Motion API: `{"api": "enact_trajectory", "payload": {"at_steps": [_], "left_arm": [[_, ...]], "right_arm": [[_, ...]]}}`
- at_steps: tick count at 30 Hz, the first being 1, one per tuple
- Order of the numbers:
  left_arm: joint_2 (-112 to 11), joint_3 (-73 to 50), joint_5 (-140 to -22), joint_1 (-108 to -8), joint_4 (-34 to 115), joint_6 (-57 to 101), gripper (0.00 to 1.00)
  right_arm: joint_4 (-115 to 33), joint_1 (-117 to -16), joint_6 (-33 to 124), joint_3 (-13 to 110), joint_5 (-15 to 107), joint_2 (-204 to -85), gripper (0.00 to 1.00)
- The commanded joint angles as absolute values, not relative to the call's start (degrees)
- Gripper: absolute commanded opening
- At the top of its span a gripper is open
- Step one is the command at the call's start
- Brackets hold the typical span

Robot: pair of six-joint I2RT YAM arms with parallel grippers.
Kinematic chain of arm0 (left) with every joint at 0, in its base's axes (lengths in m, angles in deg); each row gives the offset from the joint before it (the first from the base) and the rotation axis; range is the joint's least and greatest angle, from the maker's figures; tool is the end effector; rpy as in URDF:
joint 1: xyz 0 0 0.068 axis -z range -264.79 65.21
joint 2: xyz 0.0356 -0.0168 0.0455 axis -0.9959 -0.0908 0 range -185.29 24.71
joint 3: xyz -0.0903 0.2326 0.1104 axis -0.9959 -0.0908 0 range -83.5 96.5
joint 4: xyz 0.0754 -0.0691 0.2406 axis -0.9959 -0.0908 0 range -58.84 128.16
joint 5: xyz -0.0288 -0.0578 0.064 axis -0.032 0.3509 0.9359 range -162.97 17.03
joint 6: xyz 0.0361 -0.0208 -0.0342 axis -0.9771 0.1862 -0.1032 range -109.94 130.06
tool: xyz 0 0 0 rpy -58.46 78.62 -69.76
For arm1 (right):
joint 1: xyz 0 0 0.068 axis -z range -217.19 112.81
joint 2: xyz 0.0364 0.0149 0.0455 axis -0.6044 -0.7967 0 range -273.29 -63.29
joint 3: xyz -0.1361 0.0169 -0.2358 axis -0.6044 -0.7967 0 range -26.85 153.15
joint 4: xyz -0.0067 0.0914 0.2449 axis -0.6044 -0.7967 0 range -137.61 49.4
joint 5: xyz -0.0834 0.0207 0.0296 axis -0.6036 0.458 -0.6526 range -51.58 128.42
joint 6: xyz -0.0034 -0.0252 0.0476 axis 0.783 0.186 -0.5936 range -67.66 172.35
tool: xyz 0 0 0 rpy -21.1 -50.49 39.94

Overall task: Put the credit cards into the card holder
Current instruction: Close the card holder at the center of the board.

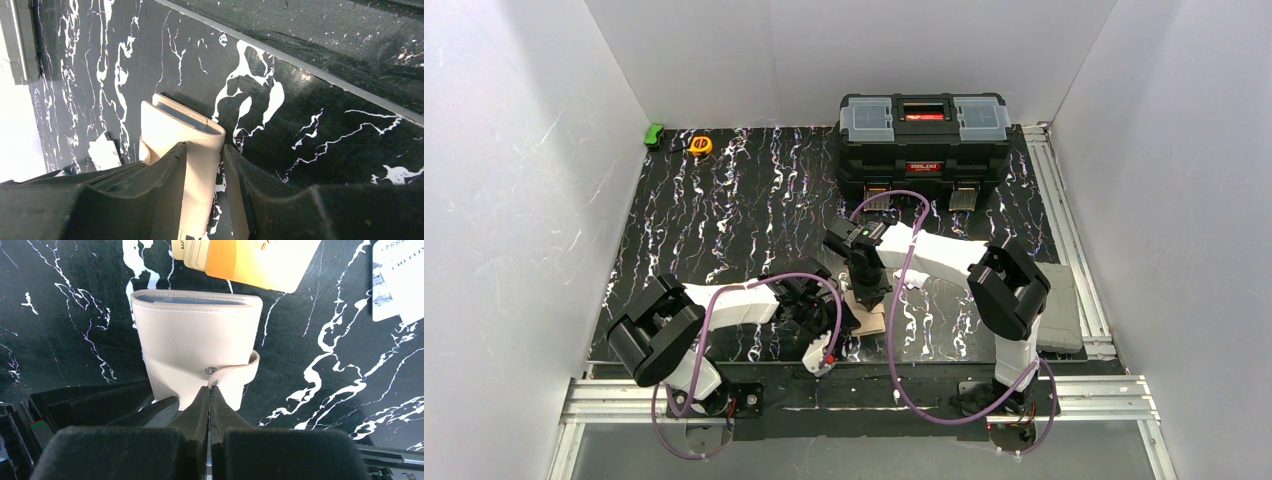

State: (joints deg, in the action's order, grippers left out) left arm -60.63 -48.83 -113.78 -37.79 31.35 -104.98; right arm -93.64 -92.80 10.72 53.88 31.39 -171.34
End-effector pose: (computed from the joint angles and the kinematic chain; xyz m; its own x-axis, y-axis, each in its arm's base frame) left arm 0.1566 -0.2020 0.1401 0.9620 -0.0262 -0.2717 0.1852 -0.6685 0.7203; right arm 0.2099 0.2989 0.1975 -0.9525 -0.2246 -0.2054 -0.2338 0.9721 0.0210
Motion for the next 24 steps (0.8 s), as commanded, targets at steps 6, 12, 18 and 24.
{"api": "enact_trajectory", "payload": {"at_steps": [6,12,18,24], "left_arm": [[-63.8,-51.3,-107.5,-37.1,20.6,-104.1,0.33],[-63.8,-50.7,-107.3,-37.0,20.0,-104.2,0.33],[-63.7,-50.7,-107.3,-37.0,19.7,-104.3,0.32],[-63.6,-50.6,-107.3,-36.8,19.5,-104.4,0.32]], "right_arm": [[-92.8,-93.1,12.4,55.2,33.5,-172.7,0.01],[-92.4,-93.1,12.7,54.9,34.2,-173.6,0.01],[-91.9,-93.0,13.1,54.7,34.2,-173.9,0.01],[-91.8,-93.0,13.8,55.3,34.7,-175.2,0.01]]}}
